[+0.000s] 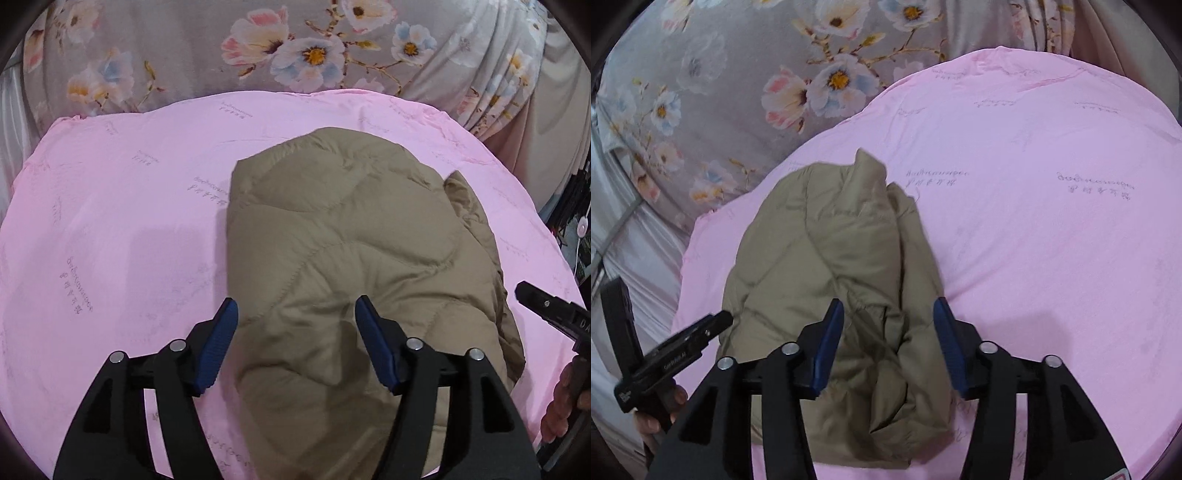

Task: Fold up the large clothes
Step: 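Grasp the khaki jacket bundle edges with both tools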

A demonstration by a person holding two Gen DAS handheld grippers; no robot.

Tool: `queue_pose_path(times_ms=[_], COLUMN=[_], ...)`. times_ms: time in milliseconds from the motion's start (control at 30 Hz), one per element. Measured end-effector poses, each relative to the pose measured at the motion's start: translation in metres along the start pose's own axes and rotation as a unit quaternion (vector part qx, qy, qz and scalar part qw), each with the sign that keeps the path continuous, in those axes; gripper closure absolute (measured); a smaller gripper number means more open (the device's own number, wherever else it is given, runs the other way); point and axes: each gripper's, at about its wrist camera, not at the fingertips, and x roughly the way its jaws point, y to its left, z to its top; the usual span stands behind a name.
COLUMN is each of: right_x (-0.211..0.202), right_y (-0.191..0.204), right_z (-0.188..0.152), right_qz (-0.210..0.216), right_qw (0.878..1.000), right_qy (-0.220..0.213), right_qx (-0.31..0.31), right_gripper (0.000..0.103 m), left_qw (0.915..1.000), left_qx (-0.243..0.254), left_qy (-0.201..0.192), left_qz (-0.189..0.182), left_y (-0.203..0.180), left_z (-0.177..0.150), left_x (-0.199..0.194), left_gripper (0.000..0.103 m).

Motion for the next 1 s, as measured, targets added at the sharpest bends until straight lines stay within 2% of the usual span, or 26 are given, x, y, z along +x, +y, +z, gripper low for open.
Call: queue_pose_path(times_ms=[133, 267, 300, 333, 433, 633, 767, 1000], right_x=[0.022, 0.052, 0.054, 0.055, 0.047, 0.023, 0.027, 0.044], right_y=[-0.021, -0.032, -0.030, -0.026, -0.004, 0.021, 0.022, 0.013], right_z=[0.023, 0.027, 0.025, 0.022, 0.015, -0.010, -0.031, -0.035], right_qz=[0.047, 0.070, 0.076, 0.089, 0.076, 0.092, 0.052, 0.033], right_qw=[0.997, 0.991, 0.991, 0.990, 0.994, 0.993, 0.996, 0.997], right_qy=[0.035, 0.072, 0.074, 0.075, 0.076, 0.073, 0.067, 0.063], right_qx=[0.044, 0.083, 0.085, 0.079, 0.037, 0.018, 0.006, 0.007], right_gripper=[0.039, 0.038, 0.045, 0.067, 0.085, 0.093, 0.094, 0.096], left_qw=[0.9984, 0.9932, 0.9926, 0.9926, 0.9933, 0.9943, 0.9966, 0.9969], left_qx=[-0.047, -0.085, -0.087, -0.087, -0.084, -0.068, -0.043, -0.039], left_qy=[0.025, 0.054, 0.055, 0.054, 0.045, 0.025, 0.024, 0.024], left_qz=[-0.019, -0.060, -0.064, -0.065, -0.065, -0.079, -0.066, -0.064], left_y=[0.027, 0.039, 0.040, 0.041, 0.041, 0.032, 0.018, 0.019], left_z=[0.013, 0.016, 0.016, 0.016, 0.017, 0.025, 0.021, 0.010], left_x=[0.012, 0.028, 0.030, 0.029, 0.022, 0.008, 0.018, 0.034], left_gripper=[0.029, 0.021, 0.021, 0.020, 0.020, 0.020, 0.017, 0.013])
